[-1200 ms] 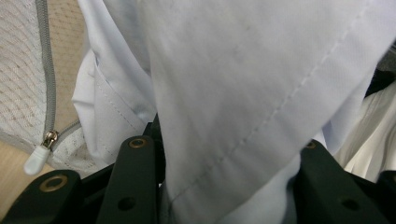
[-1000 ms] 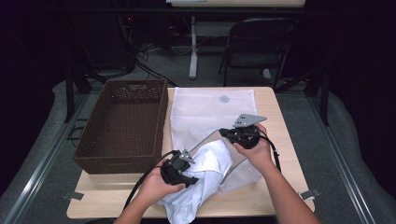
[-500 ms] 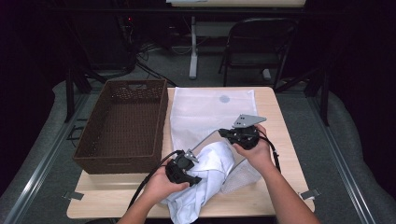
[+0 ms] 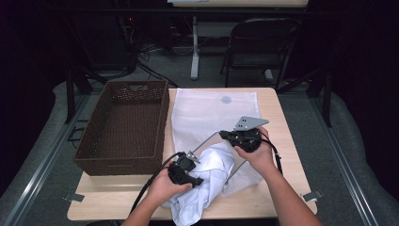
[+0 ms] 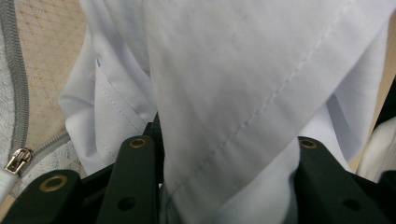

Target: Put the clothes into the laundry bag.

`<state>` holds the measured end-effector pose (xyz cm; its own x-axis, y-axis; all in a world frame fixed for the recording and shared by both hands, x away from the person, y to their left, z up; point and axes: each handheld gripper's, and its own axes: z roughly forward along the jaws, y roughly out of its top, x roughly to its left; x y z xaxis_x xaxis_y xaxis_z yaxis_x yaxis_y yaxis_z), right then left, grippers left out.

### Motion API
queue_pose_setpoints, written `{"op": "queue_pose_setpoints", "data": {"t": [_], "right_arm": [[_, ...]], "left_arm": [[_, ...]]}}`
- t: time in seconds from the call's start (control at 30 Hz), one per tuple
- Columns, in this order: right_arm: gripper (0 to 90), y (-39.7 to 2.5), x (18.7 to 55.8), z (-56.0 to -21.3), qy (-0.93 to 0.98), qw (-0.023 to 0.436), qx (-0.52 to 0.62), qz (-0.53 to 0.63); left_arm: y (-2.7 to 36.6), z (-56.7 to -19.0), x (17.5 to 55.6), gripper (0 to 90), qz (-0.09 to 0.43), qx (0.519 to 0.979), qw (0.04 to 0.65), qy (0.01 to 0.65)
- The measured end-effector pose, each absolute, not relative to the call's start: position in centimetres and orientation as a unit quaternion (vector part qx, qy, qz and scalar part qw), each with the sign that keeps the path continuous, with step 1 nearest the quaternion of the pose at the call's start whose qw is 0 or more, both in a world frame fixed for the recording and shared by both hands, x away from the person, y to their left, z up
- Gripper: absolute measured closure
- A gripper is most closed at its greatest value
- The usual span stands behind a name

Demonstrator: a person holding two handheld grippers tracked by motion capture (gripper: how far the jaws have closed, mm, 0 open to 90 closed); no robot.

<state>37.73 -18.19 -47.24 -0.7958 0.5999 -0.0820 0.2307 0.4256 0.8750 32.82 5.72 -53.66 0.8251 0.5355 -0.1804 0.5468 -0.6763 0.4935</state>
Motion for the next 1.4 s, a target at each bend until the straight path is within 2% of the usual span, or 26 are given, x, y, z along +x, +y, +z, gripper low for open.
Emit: {"op": "queue_pose_setpoints", "data": {"t": [0.77,1.4], "right_arm": [[89.3,-18.1,37.3,-46.9,0.820,0.198,0.249,0.476],[89.3,-18.0,37.3,-47.1,0.823,0.199,0.247,0.471]], "left_arm": [[4.3,-51.5,34.9,60.6,0.004,0.900,0.288,0.328],[3.1,-53.6,35.9,57.7,0.023,0.898,0.273,0.344]]}}
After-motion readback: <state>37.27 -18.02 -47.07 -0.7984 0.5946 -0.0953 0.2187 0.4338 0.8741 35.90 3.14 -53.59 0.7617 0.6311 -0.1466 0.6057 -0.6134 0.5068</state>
